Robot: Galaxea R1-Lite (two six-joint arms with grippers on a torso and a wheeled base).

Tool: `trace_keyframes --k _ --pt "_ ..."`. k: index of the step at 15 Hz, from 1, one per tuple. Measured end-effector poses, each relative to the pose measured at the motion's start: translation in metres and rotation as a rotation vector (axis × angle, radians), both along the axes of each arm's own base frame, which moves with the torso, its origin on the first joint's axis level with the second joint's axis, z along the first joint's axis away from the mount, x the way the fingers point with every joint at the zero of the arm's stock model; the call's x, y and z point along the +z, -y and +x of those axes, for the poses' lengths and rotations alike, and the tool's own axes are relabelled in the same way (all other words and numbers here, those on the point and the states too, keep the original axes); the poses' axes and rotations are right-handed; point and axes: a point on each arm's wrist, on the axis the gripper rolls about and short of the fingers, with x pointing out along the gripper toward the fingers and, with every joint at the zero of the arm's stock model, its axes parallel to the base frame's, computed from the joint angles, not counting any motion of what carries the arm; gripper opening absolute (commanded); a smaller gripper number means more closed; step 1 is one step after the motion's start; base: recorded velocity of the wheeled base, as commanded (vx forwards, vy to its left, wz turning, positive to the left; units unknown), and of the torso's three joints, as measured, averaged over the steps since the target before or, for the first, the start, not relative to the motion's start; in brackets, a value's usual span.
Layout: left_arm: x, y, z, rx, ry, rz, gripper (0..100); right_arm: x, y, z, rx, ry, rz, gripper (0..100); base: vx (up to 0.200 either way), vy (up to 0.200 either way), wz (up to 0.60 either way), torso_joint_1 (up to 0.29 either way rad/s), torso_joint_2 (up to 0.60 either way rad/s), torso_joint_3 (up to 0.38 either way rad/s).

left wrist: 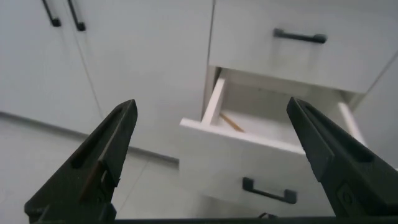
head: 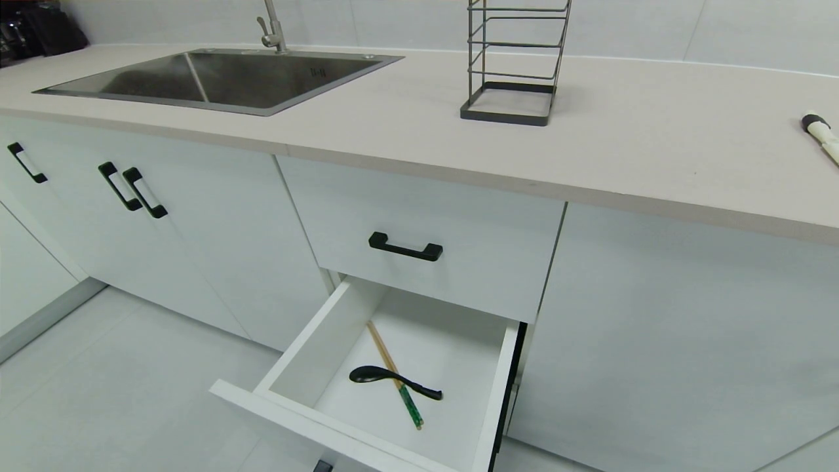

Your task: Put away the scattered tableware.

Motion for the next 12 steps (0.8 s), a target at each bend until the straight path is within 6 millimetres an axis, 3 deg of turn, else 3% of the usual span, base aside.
trace_keyframes --k 2,4,8,12 --pt "0.014 0.002 0.014 -0.091 -0.089 0.006 100 -0.016 0.004 0.000 -0.156 -0.138 0.040 100 0.000 0.000 0.00 0.000 0.00 0.000" --pt "0.015 0.004 0.037 -0.183 -0.228 0.008 100 -0.018 0.004 0.000 -0.172 -0.155 0.057 100 0.000 0.000 0.00 0.000 0.00 0.000" --pt "-0.004 0.014 0.074 -0.359 -0.521 0.037 100 -0.023 0.002 -0.003 -0.036 -0.139 0.116 100 0.000 0.000 0.00 0.000 0.00 0.000" --pt "-0.025 0.023 0.092 -0.408 -0.718 0.092 100 -0.025 0.001 -0.005 0.023 -0.142 0.084 100 0.000 0.000 0.00 0.000 0.00 0.000"
